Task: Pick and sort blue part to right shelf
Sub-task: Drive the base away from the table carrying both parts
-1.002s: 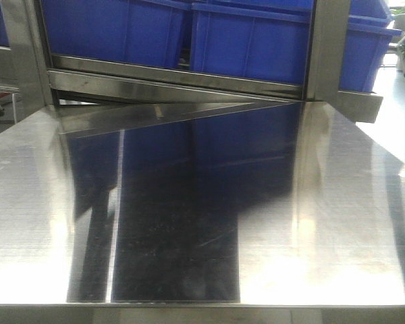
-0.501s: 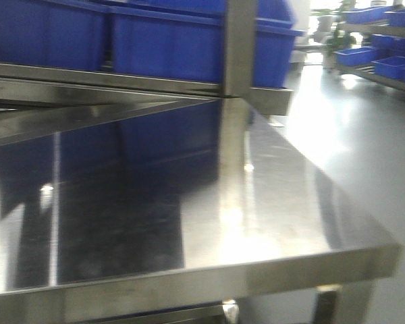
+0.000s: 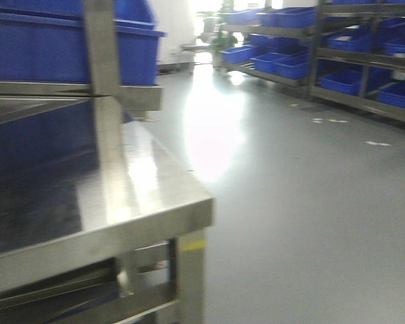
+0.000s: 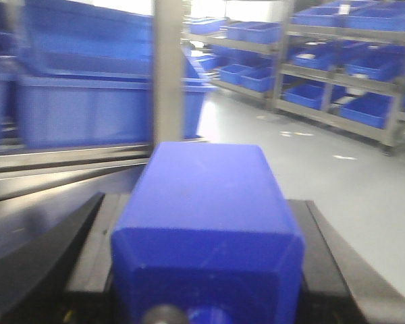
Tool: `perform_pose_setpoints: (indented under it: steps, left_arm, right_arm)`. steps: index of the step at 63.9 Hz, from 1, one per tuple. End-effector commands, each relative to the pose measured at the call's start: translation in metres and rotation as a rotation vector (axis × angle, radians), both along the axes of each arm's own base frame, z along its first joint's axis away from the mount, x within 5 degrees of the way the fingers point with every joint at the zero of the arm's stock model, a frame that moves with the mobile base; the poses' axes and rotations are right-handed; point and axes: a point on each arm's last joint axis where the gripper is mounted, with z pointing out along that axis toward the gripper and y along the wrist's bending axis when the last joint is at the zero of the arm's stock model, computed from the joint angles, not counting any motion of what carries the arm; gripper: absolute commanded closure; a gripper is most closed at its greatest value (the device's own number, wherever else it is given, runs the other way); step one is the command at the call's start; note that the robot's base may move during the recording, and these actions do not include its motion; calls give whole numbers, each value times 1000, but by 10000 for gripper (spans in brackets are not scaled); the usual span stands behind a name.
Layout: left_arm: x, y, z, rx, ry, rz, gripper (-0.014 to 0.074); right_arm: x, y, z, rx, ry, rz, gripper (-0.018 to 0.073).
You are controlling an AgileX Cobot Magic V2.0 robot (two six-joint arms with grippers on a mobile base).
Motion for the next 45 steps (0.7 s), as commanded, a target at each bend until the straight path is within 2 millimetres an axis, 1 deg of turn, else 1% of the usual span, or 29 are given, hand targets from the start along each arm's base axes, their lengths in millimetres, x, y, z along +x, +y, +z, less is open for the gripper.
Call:
perform_pose_setpoints:
  steps: [1,45]
  left_arm:
    - [-1,1,16,-32,-94,13,191]
    - [-1,1,16,-32,-94,11,191]
  right_arm:
    - [0,0,18,1,-116,-1,146]
    - [0,0,18,1,-116,-1,146]
